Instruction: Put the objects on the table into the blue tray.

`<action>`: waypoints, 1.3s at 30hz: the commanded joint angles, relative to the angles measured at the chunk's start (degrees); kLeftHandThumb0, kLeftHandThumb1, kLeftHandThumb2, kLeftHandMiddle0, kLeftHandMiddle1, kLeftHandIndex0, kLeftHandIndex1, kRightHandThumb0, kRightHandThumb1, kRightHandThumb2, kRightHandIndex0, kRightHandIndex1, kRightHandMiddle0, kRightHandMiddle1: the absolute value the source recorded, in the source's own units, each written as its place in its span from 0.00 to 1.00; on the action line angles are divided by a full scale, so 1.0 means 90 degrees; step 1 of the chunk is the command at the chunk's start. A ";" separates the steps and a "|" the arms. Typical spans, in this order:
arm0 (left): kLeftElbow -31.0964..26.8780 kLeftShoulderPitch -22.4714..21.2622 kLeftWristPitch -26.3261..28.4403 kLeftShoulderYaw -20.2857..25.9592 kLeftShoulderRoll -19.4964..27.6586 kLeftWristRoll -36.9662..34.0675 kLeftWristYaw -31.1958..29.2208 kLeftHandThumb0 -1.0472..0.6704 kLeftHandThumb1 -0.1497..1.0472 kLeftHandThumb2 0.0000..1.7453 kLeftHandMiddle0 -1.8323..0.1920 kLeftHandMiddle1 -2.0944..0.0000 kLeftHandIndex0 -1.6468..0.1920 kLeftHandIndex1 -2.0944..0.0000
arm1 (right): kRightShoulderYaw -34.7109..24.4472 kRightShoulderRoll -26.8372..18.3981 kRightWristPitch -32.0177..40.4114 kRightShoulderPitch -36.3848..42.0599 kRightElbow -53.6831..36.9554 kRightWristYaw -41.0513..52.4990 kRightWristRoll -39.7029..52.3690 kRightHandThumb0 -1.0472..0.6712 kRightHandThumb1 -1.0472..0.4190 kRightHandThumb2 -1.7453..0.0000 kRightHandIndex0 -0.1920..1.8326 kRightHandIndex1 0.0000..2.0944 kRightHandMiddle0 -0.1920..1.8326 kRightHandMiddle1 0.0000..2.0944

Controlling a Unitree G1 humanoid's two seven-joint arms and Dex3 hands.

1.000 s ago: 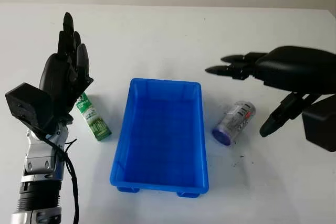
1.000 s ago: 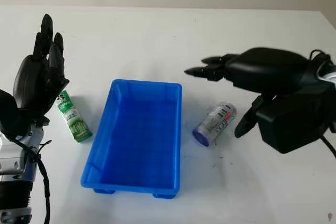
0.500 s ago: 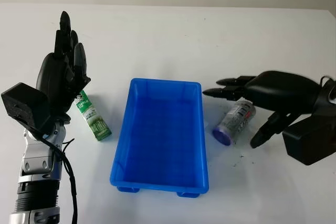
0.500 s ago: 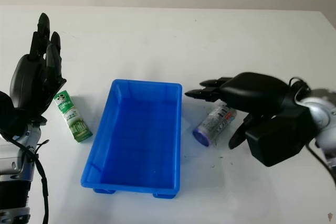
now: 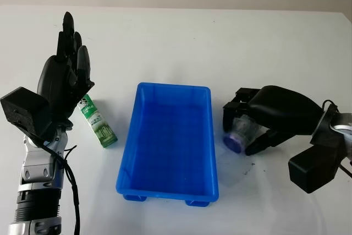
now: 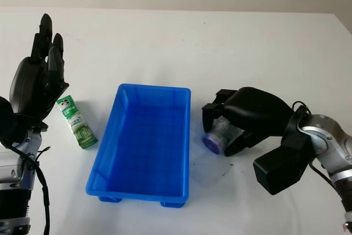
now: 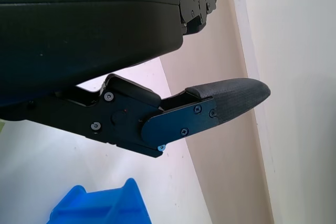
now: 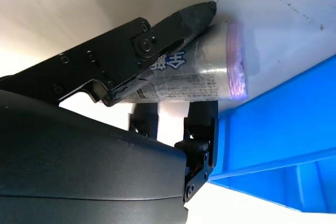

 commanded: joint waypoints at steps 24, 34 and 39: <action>0.0057 -0.0075 -0.0095 -0.0012 0.0012 -0.0044 -0.0039 0.13 1.00 0.41 1.00 1.00 1.00 1.00 | -0.0226 0.0810 0.0858 -0.2504 0.0940 -0.2569 -0.0434 0.38 0.07 0.97 0.55 0.99 0.48 1.00; -0.0022 -0.0043 -0.0061 -0.0044 -0.0038 -0.0008 0.0061 0.13 1.00 0.41 1.00 1.00 1.00 1.00 | 0.0127 0.2186 0.1085 -0.3329 0.0513 -0.1603 0.0858 0.36 0.03 0.96 0.72 0.92 0.65 0.90; -0.0147 0.0045 -0.0017 -0.0029 -0.0055 0.0024 0.0196 0.14 1.00 0.41 1.00 1.00 1.00 1.00 | 0.0485 0.2522 0.0878 -0.3018 0.0277 -0.0984 0.1076 0.35 0.00 0.95 0.71 0.99 0.64 0.99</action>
